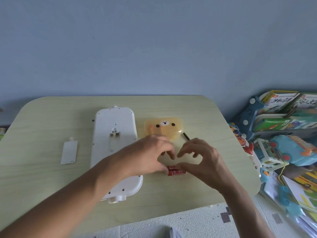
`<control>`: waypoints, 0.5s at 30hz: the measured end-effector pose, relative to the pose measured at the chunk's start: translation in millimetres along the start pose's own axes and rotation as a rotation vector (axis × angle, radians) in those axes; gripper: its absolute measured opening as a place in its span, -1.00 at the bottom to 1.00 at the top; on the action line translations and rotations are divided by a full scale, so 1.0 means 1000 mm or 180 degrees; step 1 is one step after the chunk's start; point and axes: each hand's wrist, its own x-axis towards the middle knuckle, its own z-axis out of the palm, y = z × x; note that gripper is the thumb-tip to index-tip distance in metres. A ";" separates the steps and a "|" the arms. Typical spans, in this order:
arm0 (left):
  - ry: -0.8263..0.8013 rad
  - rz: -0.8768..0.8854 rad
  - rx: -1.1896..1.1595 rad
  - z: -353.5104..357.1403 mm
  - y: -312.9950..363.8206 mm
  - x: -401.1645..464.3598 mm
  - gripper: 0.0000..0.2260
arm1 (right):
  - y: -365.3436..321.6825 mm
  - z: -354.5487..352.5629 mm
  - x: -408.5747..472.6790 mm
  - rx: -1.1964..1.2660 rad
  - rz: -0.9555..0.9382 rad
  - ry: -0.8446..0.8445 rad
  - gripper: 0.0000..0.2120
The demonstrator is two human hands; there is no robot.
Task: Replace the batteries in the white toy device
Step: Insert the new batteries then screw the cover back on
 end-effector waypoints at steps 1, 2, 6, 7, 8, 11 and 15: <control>-0.0138 -0.0033 0.0019 0.004 0.000 0.002 -0.65 | 0.000 0.001 -0.005 0.0045 0.0075 -0.0121 -0.76; -0.0246 -0.0029 0.0039 0.007 0.000 0.005 -0.63 | 0.001 0.003 -0.010 0.0064 0.0129 -0.0219 -0.75; -0.0350 0.0083 0.0013 0.015 -0.002 0.012 -0.61 | 0.000 0.011 -0.018 0.0010 0.0143 -0.0355 -0.71; -0.0335 0.0070 -0.0004 0.014 -0.001 0.012 -0.63 | 0.000 0.012 -0.019 0.0004 0.0145 -0.0348 -0.71; -0.0328 0.0057 -0.0033 0.014 -0.001 0.012 -0.65 | -0.001 0.012 -0.020 0.0016 0.0161 -0.0331 -0.71; -0.0324 0.0067 -0.0099 0.011 0.000 0.013 -0.76 | -0.004 0.010 -0.021 0.0050 0.0254 -0.0247 -0.75; -0.0241 -0.0004 -0.0015 0.010 -0.002 0.015 -0.80 | -0.003 0.009 -0.022 -0.0008 0.0340 -0.0144 -0.79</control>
